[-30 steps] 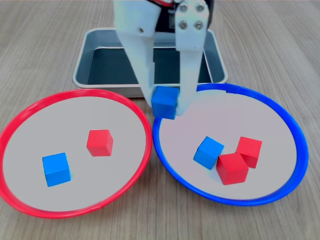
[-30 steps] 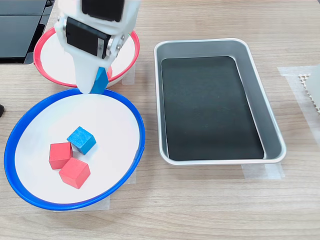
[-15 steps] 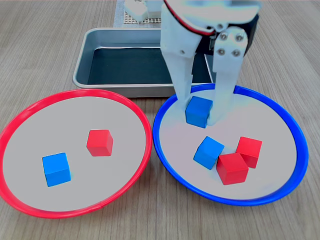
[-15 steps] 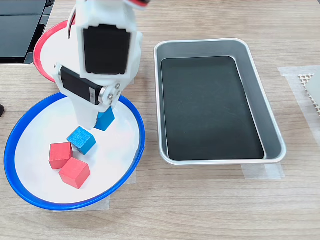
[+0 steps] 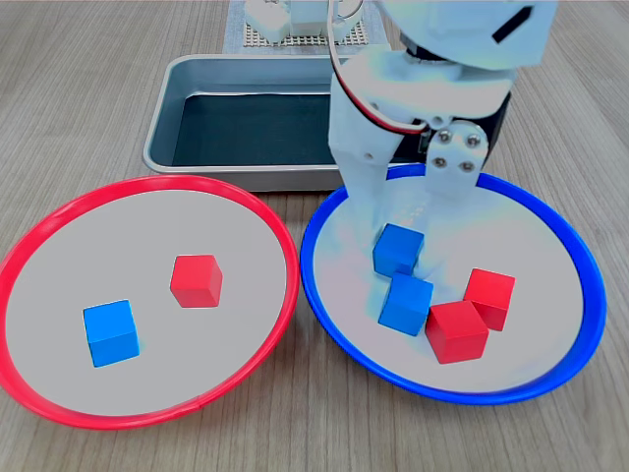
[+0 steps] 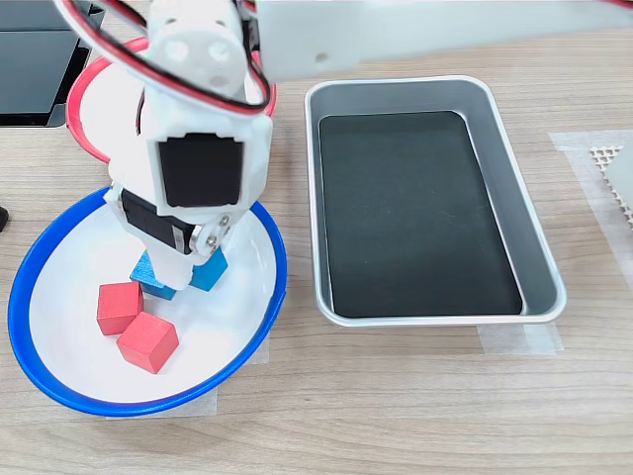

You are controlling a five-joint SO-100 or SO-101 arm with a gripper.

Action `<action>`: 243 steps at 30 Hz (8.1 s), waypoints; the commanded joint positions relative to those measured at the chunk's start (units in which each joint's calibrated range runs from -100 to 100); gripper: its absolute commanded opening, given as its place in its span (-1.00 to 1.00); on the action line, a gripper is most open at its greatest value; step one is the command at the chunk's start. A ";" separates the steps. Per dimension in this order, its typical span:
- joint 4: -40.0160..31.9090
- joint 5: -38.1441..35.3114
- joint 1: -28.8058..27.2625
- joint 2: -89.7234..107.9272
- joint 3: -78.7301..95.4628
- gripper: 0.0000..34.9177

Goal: Relocate any misplaced blocks to their matching dishes.

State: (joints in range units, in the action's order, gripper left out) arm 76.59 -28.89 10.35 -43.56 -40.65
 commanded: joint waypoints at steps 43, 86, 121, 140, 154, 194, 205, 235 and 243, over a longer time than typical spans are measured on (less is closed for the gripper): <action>-1.60 -3.13 5.32 2.50 -9.73 -0.25; -2.76 -4.54 5.41 -9.61 -16.56 -0.83; -2.01 -20.61 -12.75 6.25 -10.92 -0.98; -7.63 -25.79 -18.87 0.88 -8.46 -0.98; -8.70 -25.79 -19.15 -4.58 -9.37 -0.94; -11.51 -9.18 -26.68 10.94 3.56 -0.27; -8.53 -2.05 -26.21 2.75 -6.46 -0.21; -4.82 -0.39 -27.06 -14.39 -27.94 -0.16; -8.04 -0.49 -26.21 -15.92 -27.94 -0.23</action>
State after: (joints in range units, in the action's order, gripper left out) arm 69.33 -29.08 -16.28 -60.27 -66.24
